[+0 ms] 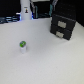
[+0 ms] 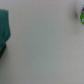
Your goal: Open the kcup holder, insert the kcup into the holder, and close the kcup holder
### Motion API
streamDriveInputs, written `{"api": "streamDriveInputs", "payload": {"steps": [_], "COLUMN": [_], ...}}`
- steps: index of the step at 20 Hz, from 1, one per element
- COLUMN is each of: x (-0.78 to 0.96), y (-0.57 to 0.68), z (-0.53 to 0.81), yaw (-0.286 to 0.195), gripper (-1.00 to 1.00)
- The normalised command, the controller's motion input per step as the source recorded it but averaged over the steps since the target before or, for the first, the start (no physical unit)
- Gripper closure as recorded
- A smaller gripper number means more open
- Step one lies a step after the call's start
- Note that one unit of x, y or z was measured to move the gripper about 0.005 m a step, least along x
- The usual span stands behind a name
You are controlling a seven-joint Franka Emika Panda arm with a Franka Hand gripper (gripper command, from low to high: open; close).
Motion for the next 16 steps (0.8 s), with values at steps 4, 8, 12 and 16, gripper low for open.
{"api": "streamDriveInputs", "payload": {"steps": [4,8,12,16], "x": [-0.20,-0.15,-0.16,-0.16], "y": [0.65,0.71,0.72,0.74], "z": [0.18,0.19,0.07,0.00], "yaw": [-0.154,-0.176,-0.182,-0.184], "gripper": [-1.00,-1.00,-1.00,-1.00]}}
